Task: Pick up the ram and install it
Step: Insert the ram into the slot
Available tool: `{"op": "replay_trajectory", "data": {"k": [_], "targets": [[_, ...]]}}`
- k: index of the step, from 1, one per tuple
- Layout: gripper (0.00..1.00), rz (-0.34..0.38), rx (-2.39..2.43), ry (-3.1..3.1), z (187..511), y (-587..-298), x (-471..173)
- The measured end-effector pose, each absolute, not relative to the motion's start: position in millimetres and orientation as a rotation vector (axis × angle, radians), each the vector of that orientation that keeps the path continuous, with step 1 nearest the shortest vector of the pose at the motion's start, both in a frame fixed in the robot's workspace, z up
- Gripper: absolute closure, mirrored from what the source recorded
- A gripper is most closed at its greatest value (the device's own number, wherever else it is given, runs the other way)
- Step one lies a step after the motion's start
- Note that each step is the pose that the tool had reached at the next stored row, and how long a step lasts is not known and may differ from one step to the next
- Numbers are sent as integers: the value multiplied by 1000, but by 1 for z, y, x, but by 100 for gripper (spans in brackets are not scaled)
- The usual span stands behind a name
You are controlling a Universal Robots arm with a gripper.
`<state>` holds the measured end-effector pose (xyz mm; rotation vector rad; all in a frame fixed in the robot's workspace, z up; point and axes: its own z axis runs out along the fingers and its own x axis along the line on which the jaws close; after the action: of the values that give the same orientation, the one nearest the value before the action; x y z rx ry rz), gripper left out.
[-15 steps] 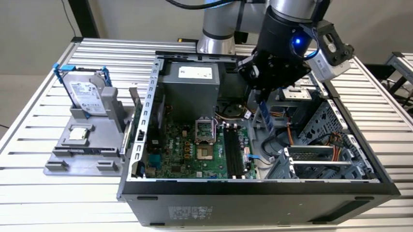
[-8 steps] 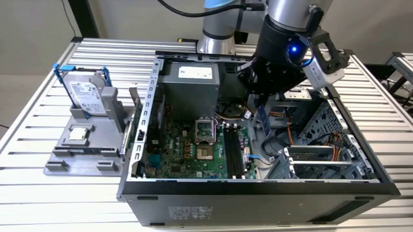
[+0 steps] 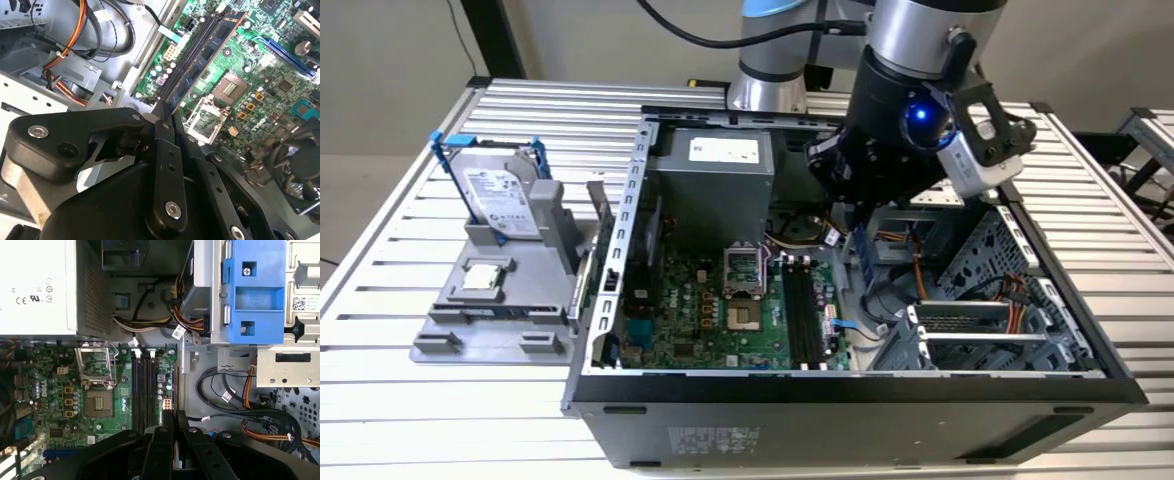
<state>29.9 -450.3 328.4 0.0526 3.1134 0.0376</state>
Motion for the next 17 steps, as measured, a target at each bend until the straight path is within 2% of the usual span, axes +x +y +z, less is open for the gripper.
{"op": "replay_trajectory", "data": {"k": [17], "targets": [[100,34,134,3104,300,-450,29]]}}
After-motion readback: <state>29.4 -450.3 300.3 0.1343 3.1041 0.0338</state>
